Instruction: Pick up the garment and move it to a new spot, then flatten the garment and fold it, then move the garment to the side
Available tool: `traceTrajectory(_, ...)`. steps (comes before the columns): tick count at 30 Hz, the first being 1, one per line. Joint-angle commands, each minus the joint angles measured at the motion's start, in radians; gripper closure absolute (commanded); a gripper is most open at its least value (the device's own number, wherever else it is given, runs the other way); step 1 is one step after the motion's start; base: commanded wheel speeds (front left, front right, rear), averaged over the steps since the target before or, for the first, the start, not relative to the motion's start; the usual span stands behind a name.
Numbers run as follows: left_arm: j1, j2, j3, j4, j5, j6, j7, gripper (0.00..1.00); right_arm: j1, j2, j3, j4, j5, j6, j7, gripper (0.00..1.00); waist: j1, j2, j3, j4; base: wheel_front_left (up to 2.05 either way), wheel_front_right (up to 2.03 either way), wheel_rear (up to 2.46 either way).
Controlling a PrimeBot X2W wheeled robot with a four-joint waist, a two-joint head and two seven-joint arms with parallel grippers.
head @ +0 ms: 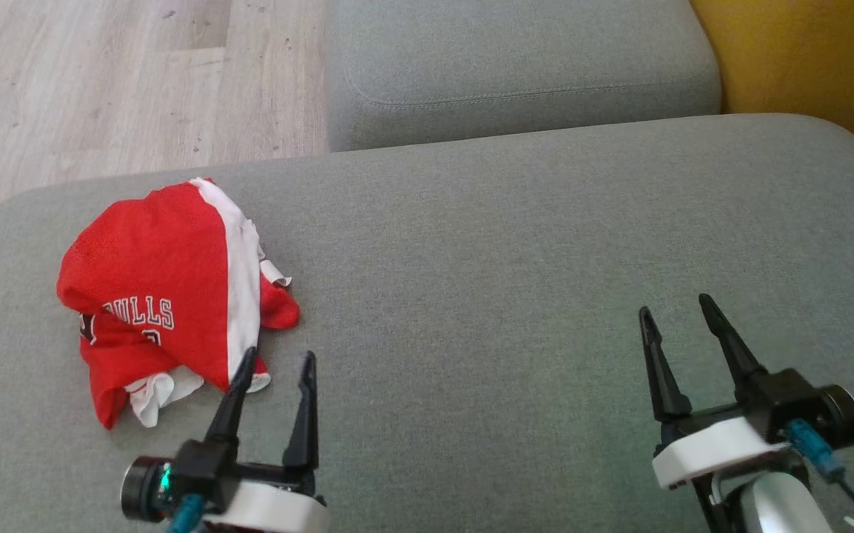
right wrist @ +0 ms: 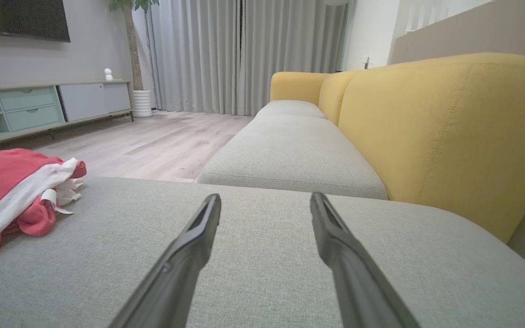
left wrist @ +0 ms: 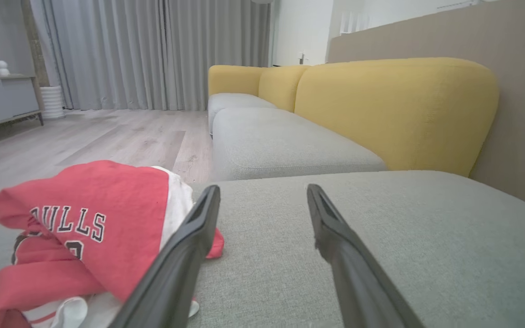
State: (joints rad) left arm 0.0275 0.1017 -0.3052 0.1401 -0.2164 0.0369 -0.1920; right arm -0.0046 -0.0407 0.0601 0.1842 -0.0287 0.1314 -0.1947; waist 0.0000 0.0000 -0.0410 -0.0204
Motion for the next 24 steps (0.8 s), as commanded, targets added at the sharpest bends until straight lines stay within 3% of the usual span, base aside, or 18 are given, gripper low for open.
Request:
traceTrajectory(1,-0.052,0.015,0.011,-0.028,0.037,0.011,-0.017,0.00,-0.021,-0.009,0.027,-0.043,-0.040,-0.001,-0.015,0.00,0.0000,0.0000,0.001,0.000,0.00,0.00,0.00)
traceTrajectory(6,-0.057,0.017,-0.013,-0.036,0.077,0.036,-0.032,0.00,-0.024,-0.009,0.047,-0.054,-0.092,-0.001,-0.029,0.00,0.0000,0.0000,0.002,0.002,0.00,0.00,0.00)
traceTrajectory(11,-0.048,-0.005,0.019,-0.062,0.043,0.040,-0.044,0.00,-0.019,-0.009,0.057,-0.069,-0.036,-0.001,-0.041,0.00,0.0000,0.0000,0.003,0.006,0.00,0.00,0.00)
traceTrajectory(18,-0.015,-0.041,0.117,-0.086,-0.020,-0.004,-0.065,0.00,0.010,-0.009,0.054,-0.071,0.133,-0.001,-0.062,0.00,0.0000,0.0000,-0.004,0.014,0.00,0.00,0.00)
traceTrajectory(24,0.006,-0.050,0.152,-0.043,-0.052,-0.046,-0.070,0.00,0.031,-0.009,0.052,-0.024,0.192,-0.001,-0.067,0.00,0.0000,0.0000,-0.012,0.018,0.00,0.00,0.00)
